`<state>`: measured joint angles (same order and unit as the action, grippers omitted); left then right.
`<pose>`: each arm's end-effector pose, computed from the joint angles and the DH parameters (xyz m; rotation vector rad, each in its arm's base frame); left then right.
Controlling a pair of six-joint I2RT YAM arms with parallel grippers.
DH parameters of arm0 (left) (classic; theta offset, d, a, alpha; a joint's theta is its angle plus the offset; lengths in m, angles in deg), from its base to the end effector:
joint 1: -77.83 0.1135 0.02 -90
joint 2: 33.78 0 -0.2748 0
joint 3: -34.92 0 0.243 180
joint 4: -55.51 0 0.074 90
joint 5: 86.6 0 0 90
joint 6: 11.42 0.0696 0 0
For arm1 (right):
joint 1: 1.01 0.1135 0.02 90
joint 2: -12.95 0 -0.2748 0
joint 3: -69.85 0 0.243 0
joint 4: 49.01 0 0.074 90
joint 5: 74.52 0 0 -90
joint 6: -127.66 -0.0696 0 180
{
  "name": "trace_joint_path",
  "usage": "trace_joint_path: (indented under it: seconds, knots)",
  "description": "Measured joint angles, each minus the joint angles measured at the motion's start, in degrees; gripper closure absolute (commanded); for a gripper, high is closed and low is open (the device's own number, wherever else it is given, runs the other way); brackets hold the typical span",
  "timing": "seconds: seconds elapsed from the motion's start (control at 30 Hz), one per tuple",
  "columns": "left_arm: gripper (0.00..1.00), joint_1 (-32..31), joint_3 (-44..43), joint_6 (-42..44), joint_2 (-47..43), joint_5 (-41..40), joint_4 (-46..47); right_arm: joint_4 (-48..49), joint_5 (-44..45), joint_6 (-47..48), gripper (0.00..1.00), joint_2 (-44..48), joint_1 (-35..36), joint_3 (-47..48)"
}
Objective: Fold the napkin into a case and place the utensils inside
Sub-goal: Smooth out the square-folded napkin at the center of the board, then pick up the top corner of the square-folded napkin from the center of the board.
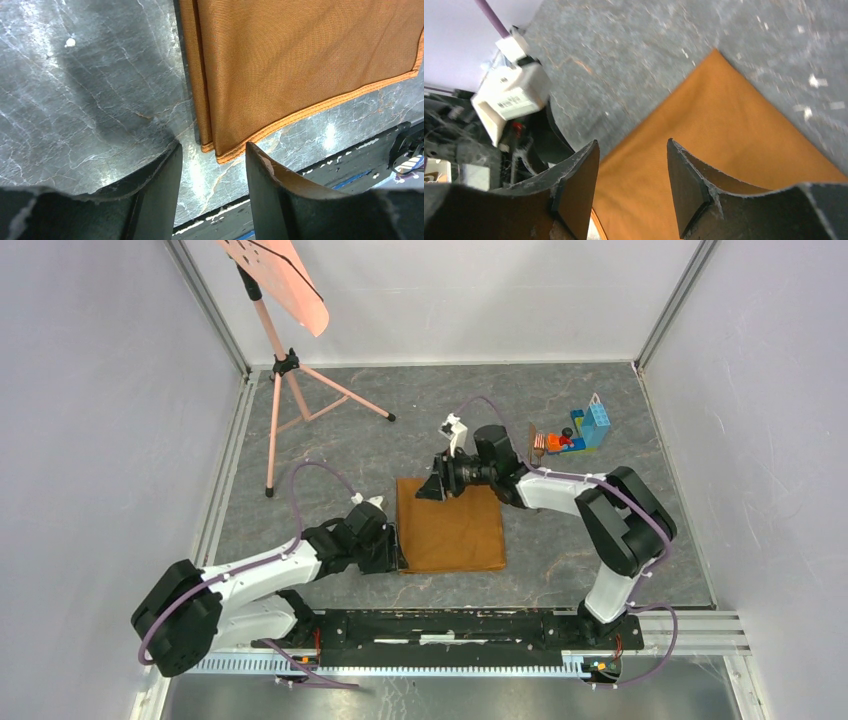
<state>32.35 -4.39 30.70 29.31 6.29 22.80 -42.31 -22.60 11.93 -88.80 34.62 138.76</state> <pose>0.1358 -0.1431 0.1409 -0.0361 2.7046 -0.6392 0.2966 0.2654 0.1940 -0.6437 2.0939 1.3166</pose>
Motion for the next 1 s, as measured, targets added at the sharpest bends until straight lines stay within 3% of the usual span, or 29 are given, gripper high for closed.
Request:
trace_joint_path:
  seconds: [0.1,0.23,0.47,0.8,1.0]
  knots:
    - [0.45,-0.15,-0.46,0.52,0.96,0.33,0.31,-1.51,0.22,0.94,0.41,1.75,-1.16,-3.85]
    - [0.68,-0.26,-0.52,1.25,1.38,0.28,0.50,-4.83,1.27,2.60,0.39,5.27,-1.31,-9.57]
    - [0.88,-0.26,0.17,2.29,2.23,-0.48,1.18,-16.46,8.94,7.13,0.31,18.21,-3.76,-17.62]
    - [0.96,-0.26,3.52,2.25,0.09,0.46,6.49,-29.99,15.02,8.07,0.43,35.30,-10.08,-31.08]
    - [0.96,-0.26,4.44,2.23,-0.79,0.50,7.52,-32.33,14.78,8.00,0.57,37.97,-11.43,-32.63]
